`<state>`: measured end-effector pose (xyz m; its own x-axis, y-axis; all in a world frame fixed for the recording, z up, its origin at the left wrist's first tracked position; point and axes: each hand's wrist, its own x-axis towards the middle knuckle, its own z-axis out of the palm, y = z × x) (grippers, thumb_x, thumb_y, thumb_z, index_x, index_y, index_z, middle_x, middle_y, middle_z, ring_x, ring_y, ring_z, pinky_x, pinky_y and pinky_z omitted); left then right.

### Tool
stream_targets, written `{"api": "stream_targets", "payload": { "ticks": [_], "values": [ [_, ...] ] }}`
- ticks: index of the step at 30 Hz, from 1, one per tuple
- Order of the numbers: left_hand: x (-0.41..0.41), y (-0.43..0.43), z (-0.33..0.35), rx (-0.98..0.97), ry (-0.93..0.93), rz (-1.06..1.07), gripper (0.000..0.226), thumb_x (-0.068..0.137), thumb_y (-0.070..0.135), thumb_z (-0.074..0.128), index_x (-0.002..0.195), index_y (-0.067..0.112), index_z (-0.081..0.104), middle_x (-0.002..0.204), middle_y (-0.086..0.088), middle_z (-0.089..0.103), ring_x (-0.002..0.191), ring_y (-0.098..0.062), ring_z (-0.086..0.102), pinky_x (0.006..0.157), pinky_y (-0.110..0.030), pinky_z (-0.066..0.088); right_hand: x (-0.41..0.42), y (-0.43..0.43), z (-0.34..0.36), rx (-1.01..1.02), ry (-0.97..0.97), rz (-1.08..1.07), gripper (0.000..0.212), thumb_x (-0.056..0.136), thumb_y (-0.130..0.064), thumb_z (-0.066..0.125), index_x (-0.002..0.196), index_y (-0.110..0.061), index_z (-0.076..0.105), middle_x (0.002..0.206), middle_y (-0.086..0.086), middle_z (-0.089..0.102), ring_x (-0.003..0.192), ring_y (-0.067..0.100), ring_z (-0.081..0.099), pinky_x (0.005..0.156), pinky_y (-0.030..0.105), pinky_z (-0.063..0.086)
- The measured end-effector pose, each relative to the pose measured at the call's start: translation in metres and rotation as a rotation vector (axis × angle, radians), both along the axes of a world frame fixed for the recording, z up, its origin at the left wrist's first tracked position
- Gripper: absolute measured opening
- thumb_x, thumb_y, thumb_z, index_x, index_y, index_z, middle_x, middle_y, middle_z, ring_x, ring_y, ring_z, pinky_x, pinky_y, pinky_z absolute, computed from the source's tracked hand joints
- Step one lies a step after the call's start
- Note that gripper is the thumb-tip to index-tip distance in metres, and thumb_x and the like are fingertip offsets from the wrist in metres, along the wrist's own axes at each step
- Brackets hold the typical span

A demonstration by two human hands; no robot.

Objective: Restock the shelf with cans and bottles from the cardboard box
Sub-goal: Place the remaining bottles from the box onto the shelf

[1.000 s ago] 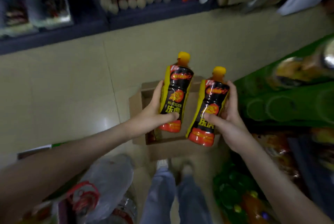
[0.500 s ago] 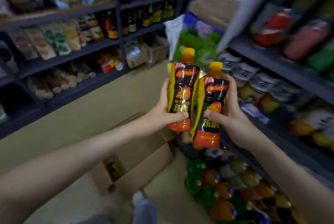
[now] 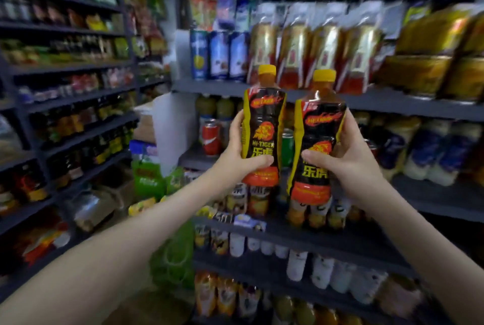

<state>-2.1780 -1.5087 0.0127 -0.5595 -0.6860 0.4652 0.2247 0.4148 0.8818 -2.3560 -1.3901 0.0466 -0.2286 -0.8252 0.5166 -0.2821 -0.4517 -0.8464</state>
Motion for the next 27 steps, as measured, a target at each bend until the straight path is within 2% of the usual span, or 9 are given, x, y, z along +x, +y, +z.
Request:
{"api": "stream_targets", "payload": {
  "ticks": [2, 5, 7, 9, 12, 16, 21, 27],
  "values": [
    [-0.027, -0.017, 0.029, -0.048, -0.001, -0.063, 0.102, 0.060, 0.032, 0.077, 0.137, 0.043, 0.012, 0.133, 0.014, 0.044, 0.117, -0.007, 0.056, 0.100, -0.040, 0.047, -0.028, -0.001, 0.020, -0.076, 0.002, -0.091, 0.086, 0.066, -0.018, 0.077, 0.141, -0.028, 0.036, 0.118, -0.013, 0.065, 0.106, 0.009, 0.064, 0.082, 0.028, 0.055],
    [-0.065, -0.040, 0.057, -0.110, -0.022, -0.150, 0.108, 0.059, 0.031, 0.080, 0.140, 0.045, 0.010, 0.134, 0.009, 0.045, 0.112, -0.008, 0.060, 0.089, -0.032, 0.053, -0.076, -0.007, 0.052, -0.174, 0.017, -0.204, 0.085, 0.066, -0.017, 0.078, 0.141, -0.024, 0.038, 0.121, -0.007, 0.064, 0.107, 0.011, 0.064, 0.082, 0.029, 0.054],
    [-0.081, -0.048, 0.070, -0.101, 0.019, -0.172, 0.106, 0.064, 0.019, 0.078, 0.142, 0.041, 0.010, 0.134, 0.004, 0.047, 0.109, -0.008, 0.060, 0.083, -0.027, 0.054, -0.097, -0.011, 0.072, -0.202, 0.039, -0.231, 0.083, 0.068, -0.014, 0.078, 0.140, -0.021, 0.038, 0.125, -0.002, 0.062, 0.109, 0.012, 0.063, 0.084, 0.032, 0.053],
    [-0.102, -0.060, 0.082, -0.096, 0.064, -0.201, 0.102, 0.066, 0.016, 0.075, 0.142, 0.040, 0.013, 0.130, 0.001, 0.050, 0.108, -0.011, 0.061, 0.083, -0.030, 0.054, -0.121, -0.017, 0.089, -0.249, 0.060, -0.295, 0.080, 0.072, -0.009, 0.077, 0.141, -0.019, 0.036, 0.127, 0.000, 0.060, 0.111, 0.013, 0.062, 0.088, 0.033, 0.053],
    [-0.131, -0.072, 0.103, -0.128, 0.078, -0.209, 0.112, 0.055, 0.031, 0.086, 0.142, 0.043, 0.016, 0.135, -0.005, 0.047, 0.118, -0.022, 0.057, 0.091, -0.045, 0.052, -0.156, -0.023, 0.106, -0.293, 0.084, -0.376, 0.079, 0.076, -0.005, 0.076, 0.141, -0.020, 0.035, 0.126, -0.002, 0.060, 0.110, 0.011, 0.062, 0.089, 0.033, 0.053],
    [-0.163, -0.072, 0.125, -0.162, 0.130, -0.239, 0.106, 0.063, 0.021, 0.080, 0.143, 0.040, 0.013, 0.130, -0.003, 0.052, 0.111, -0.018, 0.062, 0.085, -0.038, 0.055, -0.195, -0.033, 0.120, -0.258, 0.133, -0.438, 0.081, 0.073, -0.016, 0.082, 0.139, -0.028, 0.037, 0.123, -0.004, 0.061, 0.110, 0.014, 0.062, 0.093, 0.046, 0.051],
    [-0.194, -0.069, 0.130, -0.201, 0.188, -0.176, 0.104, 0.063, 0.029, 0.079, 0.145, 0.037, 0.015, 0.127, -0.001, 0.055, 0.112, -0.020, 0.062, 0.088, -0.044, 0.054, -0.226, -0.063, 0.117, -0.147, 0.073, -0.382, 0.091, 0.073, -0.013, 0.081, 0.145, -0.027, 0.027, 0.124, -0.004, 0.059, 0.110, 0.018, 0.061, 0.093, 0.047, 0.050],
    [-0.207, -0.070, 0.136, -0.144, 0.259, -0.119, 0.105, 0.060, 0.027, 0.078, 0.144, 0.031, 0.015, 0.119, -0.001, 0.058, 0.102, -0.018, 0.067, 0.074, -0.037, 0.057, -0.248, -0.109, 0.113, -0.073, 0.076, -0.312, 0.091, 0.072, -0.012, 0.081, 0.144, -0.028, 0.027, 0.126, 0.001, 0.058, 0.114, 0.025, 0.058, 0.094, 0.055, 0.049]
  ]
}}
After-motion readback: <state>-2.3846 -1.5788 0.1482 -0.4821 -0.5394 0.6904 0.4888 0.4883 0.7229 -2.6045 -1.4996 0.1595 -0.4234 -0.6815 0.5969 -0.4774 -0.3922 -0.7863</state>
